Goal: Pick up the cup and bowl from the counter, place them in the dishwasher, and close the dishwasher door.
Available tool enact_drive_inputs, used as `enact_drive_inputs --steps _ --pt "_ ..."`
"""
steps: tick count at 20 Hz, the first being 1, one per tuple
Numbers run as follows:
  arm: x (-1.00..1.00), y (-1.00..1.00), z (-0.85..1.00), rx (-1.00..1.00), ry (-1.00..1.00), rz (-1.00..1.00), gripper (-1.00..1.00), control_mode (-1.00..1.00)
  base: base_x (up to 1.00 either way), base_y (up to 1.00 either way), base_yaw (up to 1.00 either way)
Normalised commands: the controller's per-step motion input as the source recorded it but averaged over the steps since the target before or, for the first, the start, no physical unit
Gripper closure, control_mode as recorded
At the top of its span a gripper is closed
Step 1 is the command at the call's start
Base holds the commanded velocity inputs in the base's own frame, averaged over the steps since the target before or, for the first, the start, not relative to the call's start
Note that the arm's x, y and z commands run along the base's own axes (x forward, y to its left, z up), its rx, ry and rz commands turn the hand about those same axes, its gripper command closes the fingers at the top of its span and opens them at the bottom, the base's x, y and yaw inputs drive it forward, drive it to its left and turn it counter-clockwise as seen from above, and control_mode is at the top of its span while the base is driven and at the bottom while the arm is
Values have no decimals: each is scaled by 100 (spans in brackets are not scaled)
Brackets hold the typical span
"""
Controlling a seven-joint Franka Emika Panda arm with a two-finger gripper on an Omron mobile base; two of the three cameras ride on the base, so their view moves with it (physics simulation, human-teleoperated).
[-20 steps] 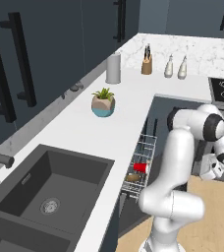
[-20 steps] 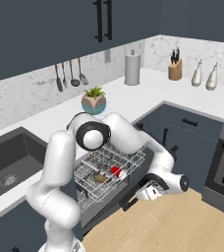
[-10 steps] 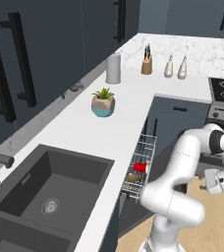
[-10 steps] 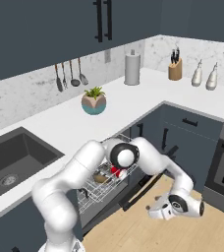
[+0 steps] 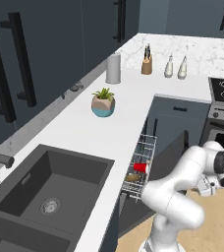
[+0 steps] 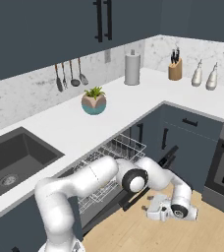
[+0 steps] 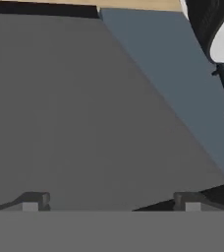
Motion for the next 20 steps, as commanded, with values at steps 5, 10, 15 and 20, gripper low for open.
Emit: enact_drive_inputs --steps 5,10,15,20 --pt "41 72 0 16 -13 0 -100 -100 0 0 0" --pt "30 85 6 8 -20 0 -100 -100 0 0 0" --pt "37 100 25 6 -24 0 -100 -100 0 0 0" --pt "51 100 39 5 -24 0 -100 -100 0 0 0"
